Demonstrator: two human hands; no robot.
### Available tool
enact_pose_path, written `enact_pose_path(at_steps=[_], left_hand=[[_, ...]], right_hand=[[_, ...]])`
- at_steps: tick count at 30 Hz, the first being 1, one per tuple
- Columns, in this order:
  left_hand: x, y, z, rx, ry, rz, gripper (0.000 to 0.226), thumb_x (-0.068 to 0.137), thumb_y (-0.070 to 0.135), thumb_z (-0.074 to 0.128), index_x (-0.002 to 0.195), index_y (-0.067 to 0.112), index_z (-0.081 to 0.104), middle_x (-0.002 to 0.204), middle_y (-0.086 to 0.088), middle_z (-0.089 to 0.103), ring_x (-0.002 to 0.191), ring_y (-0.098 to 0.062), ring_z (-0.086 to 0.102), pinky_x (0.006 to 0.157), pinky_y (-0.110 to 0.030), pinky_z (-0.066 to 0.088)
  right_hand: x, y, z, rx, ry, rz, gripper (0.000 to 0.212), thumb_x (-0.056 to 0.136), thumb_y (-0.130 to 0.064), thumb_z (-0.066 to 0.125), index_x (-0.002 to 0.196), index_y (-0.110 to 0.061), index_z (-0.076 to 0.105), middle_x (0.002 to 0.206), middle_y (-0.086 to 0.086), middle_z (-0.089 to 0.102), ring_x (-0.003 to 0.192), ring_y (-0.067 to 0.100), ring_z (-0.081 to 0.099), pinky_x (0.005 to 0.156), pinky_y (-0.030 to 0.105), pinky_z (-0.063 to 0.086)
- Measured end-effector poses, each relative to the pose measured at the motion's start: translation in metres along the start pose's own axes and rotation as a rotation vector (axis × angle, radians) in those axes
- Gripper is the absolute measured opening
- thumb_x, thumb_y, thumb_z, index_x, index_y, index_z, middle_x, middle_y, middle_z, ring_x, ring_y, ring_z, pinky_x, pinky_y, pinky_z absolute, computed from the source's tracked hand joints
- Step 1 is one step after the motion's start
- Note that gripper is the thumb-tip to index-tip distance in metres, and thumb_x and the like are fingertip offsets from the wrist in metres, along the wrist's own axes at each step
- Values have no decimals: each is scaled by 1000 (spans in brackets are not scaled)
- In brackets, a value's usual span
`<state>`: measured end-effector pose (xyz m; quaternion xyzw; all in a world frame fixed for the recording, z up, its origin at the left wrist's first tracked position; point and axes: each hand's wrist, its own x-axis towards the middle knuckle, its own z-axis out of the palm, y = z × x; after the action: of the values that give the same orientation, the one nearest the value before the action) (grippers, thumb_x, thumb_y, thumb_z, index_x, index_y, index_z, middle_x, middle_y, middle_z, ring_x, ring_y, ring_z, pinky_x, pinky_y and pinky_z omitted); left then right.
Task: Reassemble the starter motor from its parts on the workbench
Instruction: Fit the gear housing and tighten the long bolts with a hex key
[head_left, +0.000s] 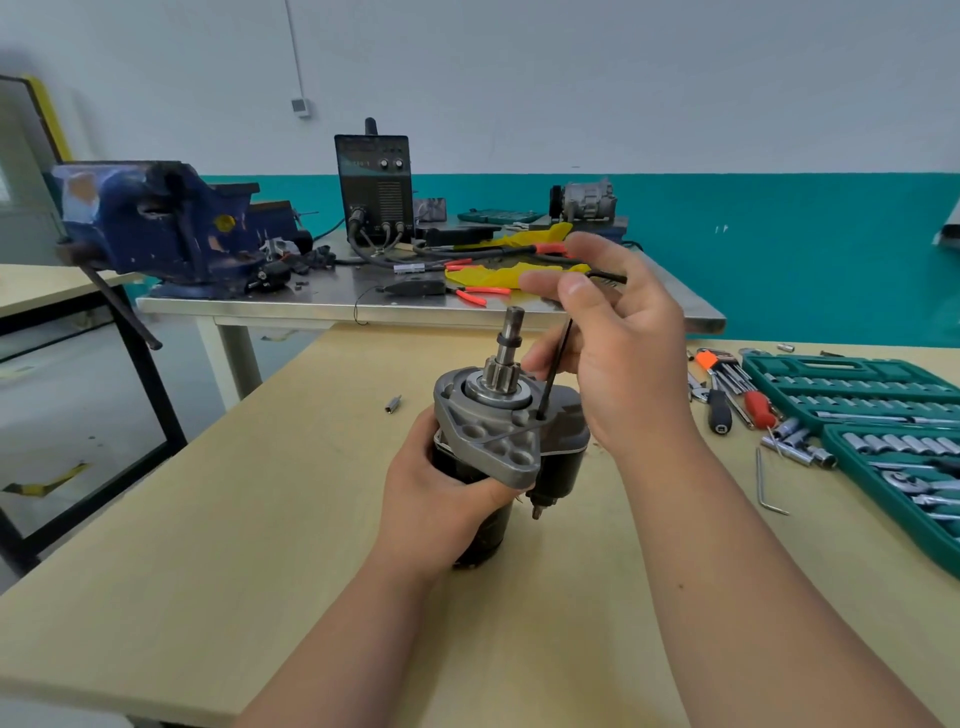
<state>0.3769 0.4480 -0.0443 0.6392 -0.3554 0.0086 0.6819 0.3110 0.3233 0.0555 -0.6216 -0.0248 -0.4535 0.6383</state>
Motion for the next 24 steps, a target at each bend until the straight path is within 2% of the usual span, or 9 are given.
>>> enact_pose_path(at_steps=[4, 10, 13, 16, 17, 19, 21, 24], left_hand=[[0, 0, 0, 8, 14, -6, 58, 49, 39, 83, 100, 56, 61, 100, 24, 71, 91, 7, 66, 69, -5, 48], [0, -1, -1, -1, 5, 2, 58, 51, 38, 84, 102, 54, 62, 102, 22, 71, 93, 5, 66, 71, -6, 48], [0, -1, 0, 14, 3, 5, 58, 51, 40, 85, 102, 55, 61, 103, 23, 71, 94, 5, 66, 72, -5, 48], [0, -2, 1, 27, 4, 8, 59, 53, 41, 86, 104, 56, 61, 105, 23, 70, 97, 5, 65, 74, -5, 47], [1, -3, 1, 31, 6, 6, 59, 53, 41, 86, 104, 56, 60, 105, 23, 70, 97, 5, 65, 74, -5, 47], [0, -3, 1, 34, 8, -2, 60, 52, 43, 86, 104, 56, 60, 105, 23, 70, 96, 5, 65, 73, -6, 49], [0, -3, 0, 35, 7, -9, 61, 51, 44, 85, 105, 55, 60, 105, 23, 70, 97, 5, 65, 72, -9, 50], [0, -2, 0, 37, 10, -11, 60, 51, 44, 85, 104, 55, 60, 105, 23, 70, 96, 6, 64, 72, -5, 47]], right_hand=[[-1, 0, 0, 34, 83, 46, 16, 98, -10, 51, 105, -22, 60, 91, 0, 75, 46, 19, 63, 46, 28, 51], [-5, -5, 8, -228, 162, -127, 21, 96, -11, 53, 94, -30, 61, 85, -8, 75, 45, 16, 64, 45, 22, 50], [-6, -3, 9, -390, 255, -191, 16, 97, -12, 53, 98, -26, 61, 84, -13, 72, 47, 9, 64, 46, 18, 50], [-7, 0, 8, -486, 295, -237, 18, 96, -14, 52, 108, -18, 65, 90, -14, 71, 59, 8, 67, 51, 18, 52], [-6, 0, 7, -496, 291, -241, 20, 96, -14, 52, 110, -18, 66, 93, -14, 70, 63, 9, 68, 54, 20, 54], [-6, 0, 6, -453, 247, -215, 20, 97, -15, 52, 107, -26, 66, 94, -16, 70, 58, 8, 66, 52, 20, 53], [-3, -2, 2, -324, 159, -145, 24, 97, -13, 50, 98, -32, 64, 88, -12, 72, 50, 9, 62, 47, 19, 48], [2, -2, -7, -86, -31, -28, 26, 96, -15, 43, 94, -31, 64, 75, -2, 68, 53, 18, 57, 47, 26, 46]])
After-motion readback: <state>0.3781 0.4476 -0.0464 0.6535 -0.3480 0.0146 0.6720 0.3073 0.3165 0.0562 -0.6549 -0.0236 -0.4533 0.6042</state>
